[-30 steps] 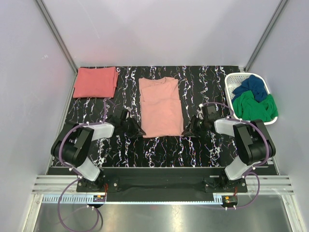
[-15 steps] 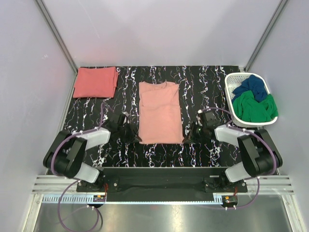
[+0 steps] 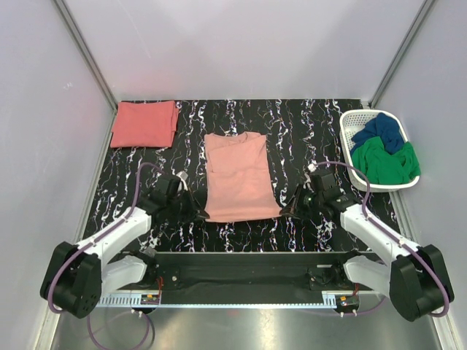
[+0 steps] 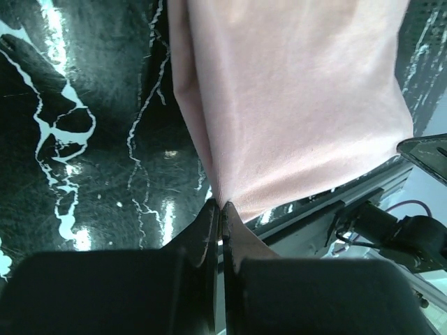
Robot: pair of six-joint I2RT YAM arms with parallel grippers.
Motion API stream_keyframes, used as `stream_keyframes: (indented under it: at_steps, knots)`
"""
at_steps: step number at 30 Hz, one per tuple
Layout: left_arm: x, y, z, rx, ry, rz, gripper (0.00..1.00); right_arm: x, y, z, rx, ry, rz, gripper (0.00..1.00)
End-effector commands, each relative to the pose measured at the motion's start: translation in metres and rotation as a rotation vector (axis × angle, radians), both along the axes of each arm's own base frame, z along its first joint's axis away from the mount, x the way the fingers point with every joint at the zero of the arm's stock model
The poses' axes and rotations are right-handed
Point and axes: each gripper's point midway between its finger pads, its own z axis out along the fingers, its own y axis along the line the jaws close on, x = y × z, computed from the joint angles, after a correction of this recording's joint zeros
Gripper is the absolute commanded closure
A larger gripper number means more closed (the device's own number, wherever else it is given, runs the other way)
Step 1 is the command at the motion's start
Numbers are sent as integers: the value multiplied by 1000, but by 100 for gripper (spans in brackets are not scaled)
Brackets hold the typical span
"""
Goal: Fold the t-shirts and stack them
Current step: Fold the tshirt
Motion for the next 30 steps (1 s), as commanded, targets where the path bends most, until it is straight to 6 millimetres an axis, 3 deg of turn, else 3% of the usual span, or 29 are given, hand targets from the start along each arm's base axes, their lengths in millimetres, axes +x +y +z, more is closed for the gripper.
stream_keyframes:
  at_steps: [1,12,13,14,16,17,18,19,20,22,23,25,26,27,29,30]
  knots:
    - [9,3,20,27,-27,23,100,14,-9,19,-59,-64,-45,100]
    - [63,8,73,80,-121,62,100,76,-4,81,-113,-221,-63,100]
    - [77,8,85,88,-145,75,100,84,-6,80,-145,-226,-71,100]
    - [82,10,88,97,-153,80,100,94,-4,94,-146,-262,-79,100]
    - [102,14,101,102,-177,97,100,108,-5,92,-183,-251,-85,100]
    - [109,15,107,99,-187,99,100,121,-2,107,-184,-290,-79,100]
    - [116,18,108,108,-188,100,100,129,-1,102,-198,-276,-78,100]
    - [129,17,123,108,-223,111,100,136,-1,106,-207,-288,-80,100]
    - [136,17,117,122,-206,101,100,147,3,122,-195,-327,-84,100]
    - [148,18,121,132,-204,103,100,162,5,121,-205,-326,-87,100]
    - [158,18,123,139,-209,103,100,172,9,134,-196,-355,-87,100]
    - [171,24,126,152,-218,121,100,185,11,129,-213,-346,-82,100]
    - [180,27,134,152,-238,128,100,195,11,140,-212,-369,-94,100]
    - [190,33,127,162,-223,142,100,202,11,135,-222,-362,-95,100]
    - [203,37,129,161,-231,139,100,217,9,148,-222,-396,-107,100]
    - [216,39,127,144,-224,141,100,223,11,141,-220,-378,-94,100]
